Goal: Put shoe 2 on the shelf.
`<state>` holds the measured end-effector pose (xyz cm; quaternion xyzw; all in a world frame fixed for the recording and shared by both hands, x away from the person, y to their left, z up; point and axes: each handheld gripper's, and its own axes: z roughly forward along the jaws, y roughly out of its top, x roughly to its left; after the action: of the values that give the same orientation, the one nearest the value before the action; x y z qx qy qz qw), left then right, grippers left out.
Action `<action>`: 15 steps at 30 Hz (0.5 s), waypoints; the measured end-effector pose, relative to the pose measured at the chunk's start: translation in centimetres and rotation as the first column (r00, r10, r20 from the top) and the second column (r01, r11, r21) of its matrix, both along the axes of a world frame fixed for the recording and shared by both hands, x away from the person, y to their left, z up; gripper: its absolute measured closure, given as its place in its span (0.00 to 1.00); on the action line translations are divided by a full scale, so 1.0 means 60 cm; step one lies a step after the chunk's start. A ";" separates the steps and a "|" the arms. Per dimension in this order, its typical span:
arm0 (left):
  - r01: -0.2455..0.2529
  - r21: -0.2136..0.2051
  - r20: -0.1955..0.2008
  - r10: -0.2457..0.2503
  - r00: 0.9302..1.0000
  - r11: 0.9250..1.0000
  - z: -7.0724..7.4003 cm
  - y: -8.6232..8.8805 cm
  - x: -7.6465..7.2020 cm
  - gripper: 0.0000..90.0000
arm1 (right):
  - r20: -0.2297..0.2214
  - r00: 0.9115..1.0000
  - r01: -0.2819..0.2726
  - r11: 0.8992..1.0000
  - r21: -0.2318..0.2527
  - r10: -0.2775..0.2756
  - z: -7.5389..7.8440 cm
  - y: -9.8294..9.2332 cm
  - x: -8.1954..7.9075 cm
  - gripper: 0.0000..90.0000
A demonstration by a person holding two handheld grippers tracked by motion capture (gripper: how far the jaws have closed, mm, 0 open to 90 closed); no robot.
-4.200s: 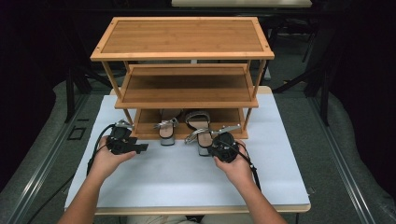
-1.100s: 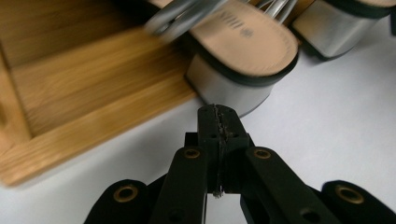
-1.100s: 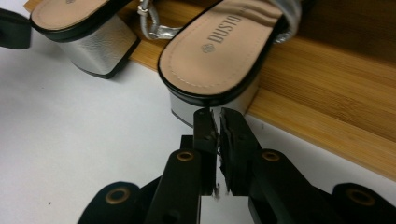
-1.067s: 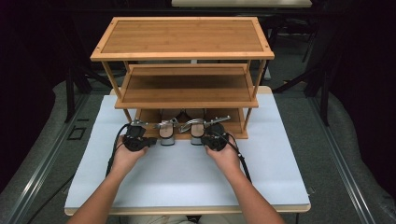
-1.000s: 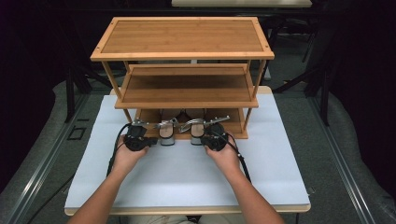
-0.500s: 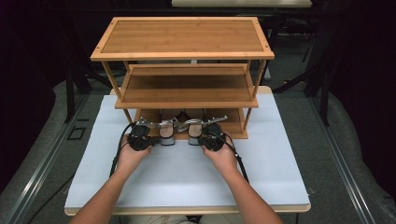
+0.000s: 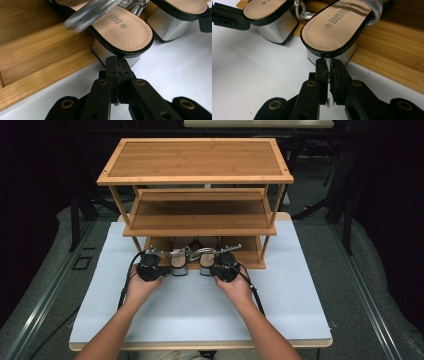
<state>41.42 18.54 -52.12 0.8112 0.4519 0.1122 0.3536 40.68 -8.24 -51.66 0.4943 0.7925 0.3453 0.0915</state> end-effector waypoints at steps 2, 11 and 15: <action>-0.002 0.000 0.004 0.002 1.000 1.000 -0.001 0.000 0.000 1.00 | 0.002 1.000 0.000 1.000 -0.002 0.000 0.000 0.000 0.000 0.94; -0.010 -0.019 0.014 0.011 1.000 1.000 0.004 0.008 -0.004 0.99 | 0.015 1.000 -0.005 1.000 -0.003 0.005 0.001 -0.002 -0.002 0.94; -0.013 -0.025 0.016 0.013 1.000 1.000 0.007 0.015 -0.006 0.99 | 0.019 1.000 -0.008 1.000 0.002 0.008 0.005 -0.005 -0.006 0.94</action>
<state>41.04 19.41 -51.68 0.8030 0.4556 0.1155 0.3665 40.35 -8.55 -51.36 0.4878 0.7932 0.3514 0.0972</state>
